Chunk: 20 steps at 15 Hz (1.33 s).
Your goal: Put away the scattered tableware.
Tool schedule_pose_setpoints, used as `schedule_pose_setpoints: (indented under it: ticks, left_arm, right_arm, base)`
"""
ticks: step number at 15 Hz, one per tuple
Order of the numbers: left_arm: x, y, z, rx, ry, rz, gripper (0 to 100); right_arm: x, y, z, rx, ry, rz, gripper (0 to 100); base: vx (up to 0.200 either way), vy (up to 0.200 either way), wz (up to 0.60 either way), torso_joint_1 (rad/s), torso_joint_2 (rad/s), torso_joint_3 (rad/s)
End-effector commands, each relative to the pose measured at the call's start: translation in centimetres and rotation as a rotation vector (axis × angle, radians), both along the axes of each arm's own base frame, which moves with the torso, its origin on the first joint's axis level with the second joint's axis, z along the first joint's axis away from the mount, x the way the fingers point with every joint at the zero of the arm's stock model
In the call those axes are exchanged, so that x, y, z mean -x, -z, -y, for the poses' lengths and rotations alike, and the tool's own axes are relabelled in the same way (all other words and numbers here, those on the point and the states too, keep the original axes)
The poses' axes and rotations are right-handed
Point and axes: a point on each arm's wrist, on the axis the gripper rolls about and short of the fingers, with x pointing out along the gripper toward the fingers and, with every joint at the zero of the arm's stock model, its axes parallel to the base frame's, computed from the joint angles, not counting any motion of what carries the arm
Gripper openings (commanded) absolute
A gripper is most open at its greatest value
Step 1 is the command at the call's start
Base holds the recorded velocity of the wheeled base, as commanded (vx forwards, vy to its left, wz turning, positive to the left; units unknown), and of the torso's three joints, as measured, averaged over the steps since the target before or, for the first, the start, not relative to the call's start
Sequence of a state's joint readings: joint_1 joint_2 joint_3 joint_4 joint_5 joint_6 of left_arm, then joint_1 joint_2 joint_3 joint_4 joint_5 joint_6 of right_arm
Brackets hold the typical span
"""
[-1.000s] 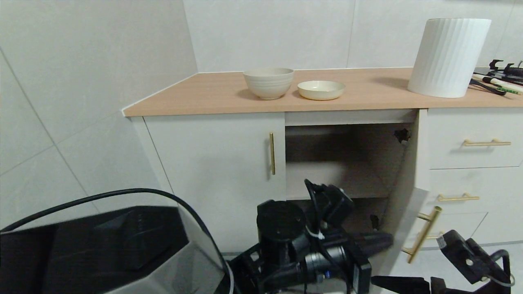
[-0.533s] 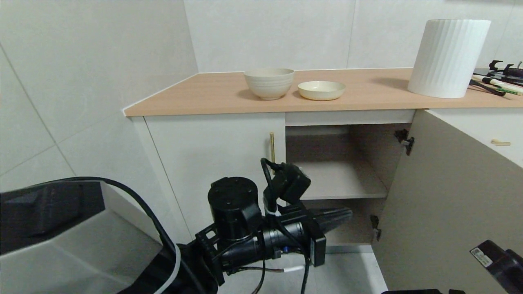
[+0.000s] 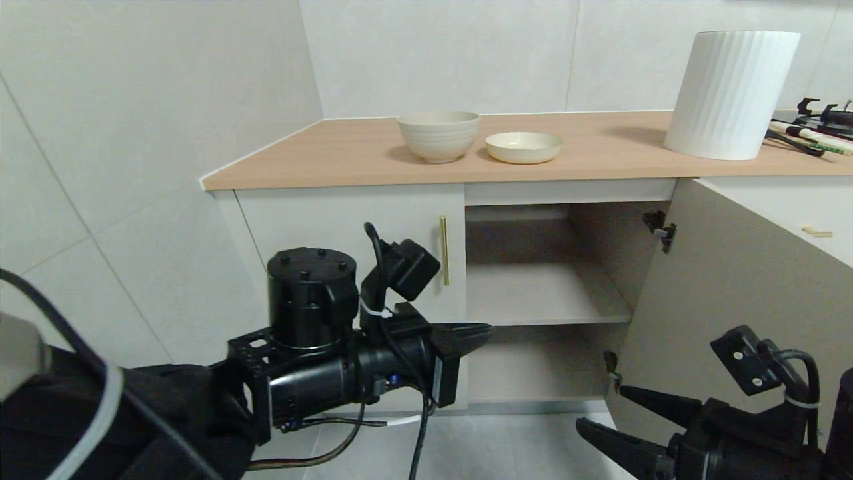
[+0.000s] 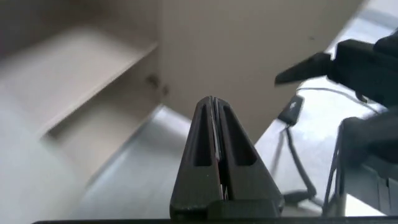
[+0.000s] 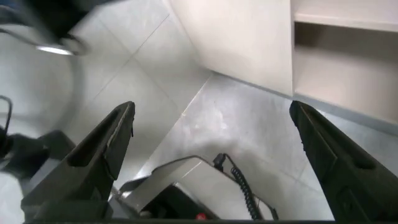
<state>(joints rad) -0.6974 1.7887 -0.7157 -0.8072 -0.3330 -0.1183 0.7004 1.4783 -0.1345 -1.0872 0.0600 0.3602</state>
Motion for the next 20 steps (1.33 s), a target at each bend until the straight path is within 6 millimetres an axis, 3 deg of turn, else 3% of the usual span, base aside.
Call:
schedule_pose_setpoints:
  ticks: [1, 2, 3, 8, 10, 13, 16, 20]
  left_arm:
    - [1.3, -4.5, -2.9, 0.048, -0.065, 0.065, 0]
    - [1.5, -4.9, -3.5, 0.044, -0.087, 0.063, 0]
    - [1.7, -5.3, -4.1, 0.041, -0.112, 0.065, 100]
    - [3.9, -5.7, -8.3, 0.049, -0.221, 0.066, 100]
    - [6.0, -7.7, -11.3, 0.057, -0.303, 0.075, 100]
    - [8.2, -9.1, -14.3, 0.027, -0.401, 0.004, 100]
    - [8.2, -9.6, -14.8, 0.058, -0.429, -0.022, 100]
    - [7.6, -9.4, -14.6, 0.065, -0.429, -0.013, 100]
  right_arm:
    - [-0.6, 0.2, -0.1, 0.017, 0.047, -0.003, 100]
    - [-0.8, 0.0, -0.2, 0.023, 0.071, 0.014, 100]
    - [-1.1, -0.3, -0.4, 0.032, 0.091, 0.040, 100]
    - [-4.1, -2.9, -1.0, 0.117, 0.183, 0.108, 100]
    - [-6.1, -6.7, -2.0, 0.192, 0.184, 0.048, 100]
    - [-6.7, -9.7, -2.4, 0.222, 0.176, 0.013, 100]
    - [-6.4, -11.7, -2.0, 0.220, 0.211, 0.013, 100]
    - [-5.6, -12.1, -1.1, 0.234, 0.221, -0.012, 100]
  base:
    - [0.000, 0.000, 0.00, 0.000, 0.00, 0.000]
    - [0.000, 0.000, 0.00, 0.000, 0.00, 0.000]
    - [0.000, 0.000, 0.00, 0.000, 0.00, 0.000]
    - [0.000, 0.000, 0.00, 0.000, 0.00, 0.000]
    - [0.000, 0.000, 0.00, 0.000, 0.00, 0.000]
    - [0.000, 0.000, 0.00, 0.000, 0.00, 0.000]
    - [0.000, 0.000, 0.00, 0.000, 0.00, 0.000]
    - [0.000, 0.000, 0.00, 0.000, 0.00, 0.000]
